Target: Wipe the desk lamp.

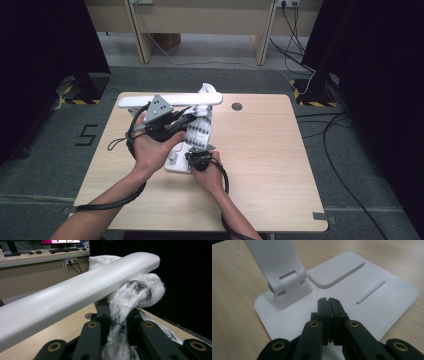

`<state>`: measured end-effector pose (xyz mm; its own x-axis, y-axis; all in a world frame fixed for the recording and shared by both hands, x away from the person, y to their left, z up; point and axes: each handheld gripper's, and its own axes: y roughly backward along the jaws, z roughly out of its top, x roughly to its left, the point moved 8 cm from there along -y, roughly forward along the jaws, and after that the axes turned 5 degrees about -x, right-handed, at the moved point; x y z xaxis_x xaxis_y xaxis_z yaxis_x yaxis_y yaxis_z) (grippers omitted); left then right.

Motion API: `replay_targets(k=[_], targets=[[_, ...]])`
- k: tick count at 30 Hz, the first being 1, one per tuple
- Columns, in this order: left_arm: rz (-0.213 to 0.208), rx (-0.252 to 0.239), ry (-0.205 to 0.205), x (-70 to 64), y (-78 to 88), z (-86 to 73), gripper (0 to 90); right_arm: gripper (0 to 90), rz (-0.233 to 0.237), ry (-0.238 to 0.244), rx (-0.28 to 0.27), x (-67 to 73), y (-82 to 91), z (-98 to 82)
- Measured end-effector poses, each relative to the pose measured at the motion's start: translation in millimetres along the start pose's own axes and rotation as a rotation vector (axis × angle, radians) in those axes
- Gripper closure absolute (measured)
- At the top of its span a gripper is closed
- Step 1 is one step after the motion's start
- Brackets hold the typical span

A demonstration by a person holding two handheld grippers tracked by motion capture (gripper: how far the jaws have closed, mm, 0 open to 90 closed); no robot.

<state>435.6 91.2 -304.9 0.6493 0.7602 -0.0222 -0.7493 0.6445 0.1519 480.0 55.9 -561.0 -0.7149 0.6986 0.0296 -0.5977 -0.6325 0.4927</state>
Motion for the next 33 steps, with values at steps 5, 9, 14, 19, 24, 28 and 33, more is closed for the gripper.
replay_targets(k=[5,9,14,19,24,28,33], targets=[[0.006,0.0,-0.001,2.9,2.8,-0.9,77.7,88.6,0.0,0.0,0.0,0.0,0.0,0.0],[0.011,0.0,0.0,5.4,5.5,-1.3,77.6,88.6,0.0,0.001,0.0,0.0,0.0,0.0],[0.015,0.001,0.003,7.6,8.2,-2.1,77.7,88.6,0.0,0.001,0.002,0.3,0.1,-0.2],[0.025,0.001,0.007,13.5,12.9,-4.2,77.7,88.6,-0.001,-0.003,0.001,0.5,0.1,-0.2],[0.028,0.005,0.017,17.5,17.4,-5.7,77.7,88.6,-0.001,-0.003,0.003,0.6,0.2,-0.3],[0.031,0.006,0.021,20.2,20.5,-6.4,77.7,88.6,-0.001,-0.004,0.003,0.6,0.2,-0.3],[0.039,0.006,0.022,24.1,24.2,-8.1,77.6,88.6,-0.002,-0.003,0.003,0.8,0.2,-0.3]])
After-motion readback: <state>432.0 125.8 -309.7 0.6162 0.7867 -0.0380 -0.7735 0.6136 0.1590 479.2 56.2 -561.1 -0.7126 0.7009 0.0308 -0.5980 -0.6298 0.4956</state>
